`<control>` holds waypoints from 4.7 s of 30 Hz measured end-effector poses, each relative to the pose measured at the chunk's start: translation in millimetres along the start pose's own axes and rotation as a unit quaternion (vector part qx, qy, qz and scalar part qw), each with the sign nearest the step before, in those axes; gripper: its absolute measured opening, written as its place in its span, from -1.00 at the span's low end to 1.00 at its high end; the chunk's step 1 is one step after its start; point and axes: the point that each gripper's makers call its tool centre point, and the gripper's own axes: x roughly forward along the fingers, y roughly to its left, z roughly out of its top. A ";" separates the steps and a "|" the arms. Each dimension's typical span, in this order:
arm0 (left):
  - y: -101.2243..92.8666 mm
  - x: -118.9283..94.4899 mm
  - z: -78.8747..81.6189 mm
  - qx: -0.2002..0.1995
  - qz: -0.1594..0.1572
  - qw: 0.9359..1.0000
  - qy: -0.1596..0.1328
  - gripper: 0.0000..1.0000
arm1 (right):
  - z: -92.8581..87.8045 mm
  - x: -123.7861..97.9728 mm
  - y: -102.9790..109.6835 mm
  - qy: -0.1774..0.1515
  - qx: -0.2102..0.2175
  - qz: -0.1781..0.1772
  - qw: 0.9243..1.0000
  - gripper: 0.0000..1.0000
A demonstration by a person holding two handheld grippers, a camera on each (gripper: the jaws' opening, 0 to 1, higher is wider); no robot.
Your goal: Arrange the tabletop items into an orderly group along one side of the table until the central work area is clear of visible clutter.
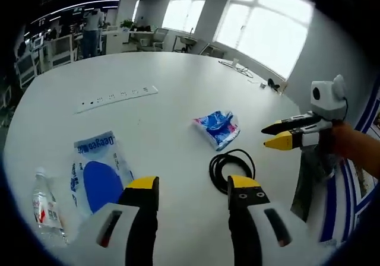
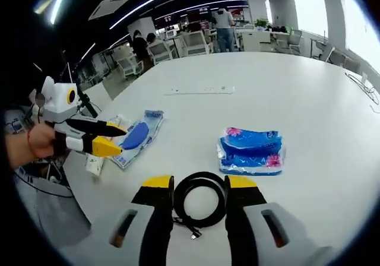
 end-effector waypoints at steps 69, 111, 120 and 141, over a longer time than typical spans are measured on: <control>90.4 -133.0 -27.1 -0.094 0.106 0.987 -0.082 -0.06 | 130.2 117.4 157.8 0.083 -0.316 0.192 0.925 -0.37; 124.5 -153.3 -53.8 -0.139 0.125 0.977 -0.106 -0.07 | 110.7 238.8 205.8 0.195 -0.428 0.255 0.845 -0.54; 127.7 -157.3 -50.8 -0.141 0.128 0.975 -0.118 -0.07 | 102.7 266.1 201.9 0.229 -0.441 0.257 0.829 -0.58; 135.1 -160.3 -55.8 -0.142 0.136 0.972 -0.128 -0.07 | 82.0 308.3 188.0 0.299 -0.456 0.253 0.799 -0.67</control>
